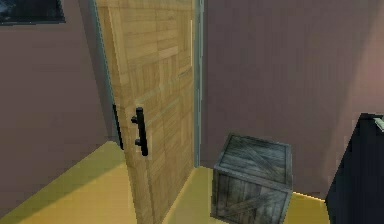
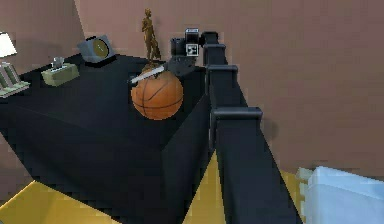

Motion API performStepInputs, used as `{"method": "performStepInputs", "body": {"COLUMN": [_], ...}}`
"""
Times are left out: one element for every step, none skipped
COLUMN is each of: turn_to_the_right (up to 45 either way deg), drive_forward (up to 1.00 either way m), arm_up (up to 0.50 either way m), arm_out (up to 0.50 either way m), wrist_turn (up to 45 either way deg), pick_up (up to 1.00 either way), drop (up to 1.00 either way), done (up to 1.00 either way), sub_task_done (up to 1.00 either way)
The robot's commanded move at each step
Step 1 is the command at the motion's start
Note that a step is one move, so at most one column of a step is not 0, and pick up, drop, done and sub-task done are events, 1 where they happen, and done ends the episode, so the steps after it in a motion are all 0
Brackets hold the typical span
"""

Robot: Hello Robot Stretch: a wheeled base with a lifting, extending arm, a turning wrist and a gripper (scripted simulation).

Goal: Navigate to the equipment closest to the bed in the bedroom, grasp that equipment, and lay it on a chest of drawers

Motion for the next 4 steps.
{"method": "performStepInputs", "body": {"turn_to_the_right": [0.0,0.0,0.0,0.0], "drive_forward": [0.0,0.0,0.0,0.0], "arm_up": [0.0,-0.12,0.0,0.1], "arm_out": [0.0,0.0,0.0,0.0], "wrist_turn": [9.0,0.0,0.0,0.0], "pick_up": [0.0,0.0,1.0,0.0], "drop": [0.0,0.0,0.0,0.0], "done": [0.0,0.0,0.0,0.0], "sub_task_done": [0.0,0.0,0.0,0.0]}}
